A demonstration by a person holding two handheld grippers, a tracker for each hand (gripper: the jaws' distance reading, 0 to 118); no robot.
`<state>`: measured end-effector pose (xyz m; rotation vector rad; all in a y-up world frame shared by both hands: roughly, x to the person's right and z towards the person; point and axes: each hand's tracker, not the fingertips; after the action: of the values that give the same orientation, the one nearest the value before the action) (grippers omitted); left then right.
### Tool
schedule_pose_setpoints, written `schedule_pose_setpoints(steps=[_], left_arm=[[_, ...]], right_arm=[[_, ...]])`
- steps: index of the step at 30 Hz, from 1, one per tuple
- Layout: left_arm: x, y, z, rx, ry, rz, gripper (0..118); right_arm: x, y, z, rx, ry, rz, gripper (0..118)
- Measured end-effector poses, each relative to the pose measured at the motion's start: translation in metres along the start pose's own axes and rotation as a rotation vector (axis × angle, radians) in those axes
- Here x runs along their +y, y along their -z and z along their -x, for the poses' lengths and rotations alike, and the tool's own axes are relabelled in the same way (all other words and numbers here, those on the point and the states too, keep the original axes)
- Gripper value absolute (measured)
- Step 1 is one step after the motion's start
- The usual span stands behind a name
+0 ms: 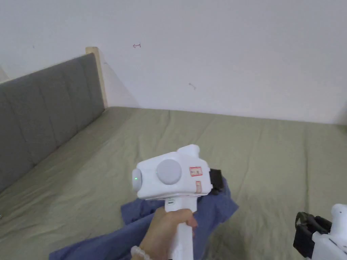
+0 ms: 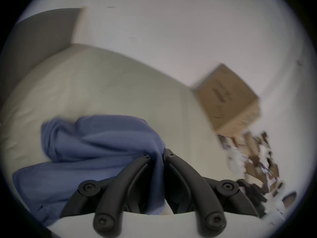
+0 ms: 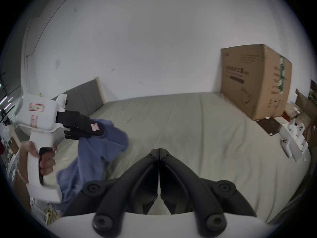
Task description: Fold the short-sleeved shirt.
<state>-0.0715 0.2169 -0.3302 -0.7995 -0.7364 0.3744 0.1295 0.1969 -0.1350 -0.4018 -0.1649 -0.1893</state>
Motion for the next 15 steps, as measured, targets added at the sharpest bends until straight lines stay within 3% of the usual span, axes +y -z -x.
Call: schedule_pose_setpoints(steps=[6,12,13,15], left_arm=[[-0.092,0.071,-0.122,-0.235,0.167,0.205,9],[-0.206,0.149,-0.123,-0.113,0.177,0.489,14],[-0.217,0.160,-0.117,-0.069,0.208,0.540,35],[-0.224,0.164,-0.112,-0.020,0.219,0.576,90]], right_arm=[[0.013,-0.050,-0.070,-0.190,0.051,-0.082,1],[-0.012,-0.074,-0.128,-0.290,0.171,-0.045,1],[-0.018,-0.074,-0.133,-0.306,0.171,-0.017,1],[-0.026,-0.072,-0.136,-0.305,0.151,0.011,1]])
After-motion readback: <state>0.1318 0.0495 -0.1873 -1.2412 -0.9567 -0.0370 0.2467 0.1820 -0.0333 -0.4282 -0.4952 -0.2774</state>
